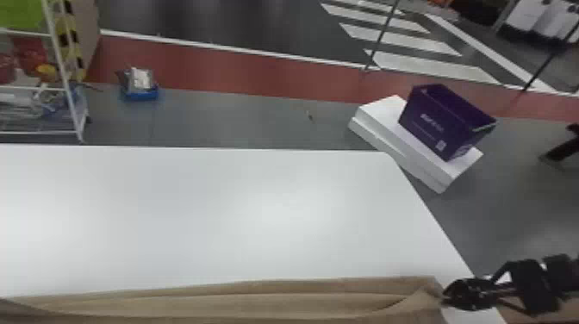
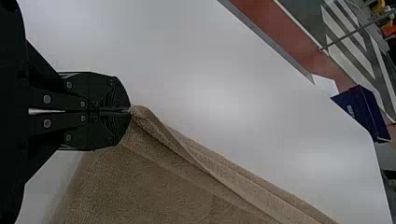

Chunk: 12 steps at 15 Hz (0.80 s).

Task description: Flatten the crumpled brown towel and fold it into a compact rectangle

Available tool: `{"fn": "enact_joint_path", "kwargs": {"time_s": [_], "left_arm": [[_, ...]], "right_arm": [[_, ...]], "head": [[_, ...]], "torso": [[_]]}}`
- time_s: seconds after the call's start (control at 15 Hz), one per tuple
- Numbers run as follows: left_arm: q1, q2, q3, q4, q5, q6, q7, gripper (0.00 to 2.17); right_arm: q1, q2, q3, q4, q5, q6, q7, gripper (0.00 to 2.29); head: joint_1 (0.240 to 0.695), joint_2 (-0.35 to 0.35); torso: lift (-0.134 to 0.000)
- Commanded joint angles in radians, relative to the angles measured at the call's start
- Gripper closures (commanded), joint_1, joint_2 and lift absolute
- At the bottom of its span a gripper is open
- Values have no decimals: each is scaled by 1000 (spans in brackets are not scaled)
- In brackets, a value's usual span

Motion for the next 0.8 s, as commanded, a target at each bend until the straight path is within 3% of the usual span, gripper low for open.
{"fn": "enact_joint_path", "kwargs": {"time_s": [0.0,0.73], "left_arm": [[10,-3,4,-1,4,-6,-11,1430],[68,-3,52,-7,10,-98,-79,1430]], "right_arm": [[3,0,-1,0,3,-3,3,1099],[9,-2,27,5,77,-15,3,1099]], "head": [[695,-350],[695,-350]], "torso": [[-124],[-124]]}}
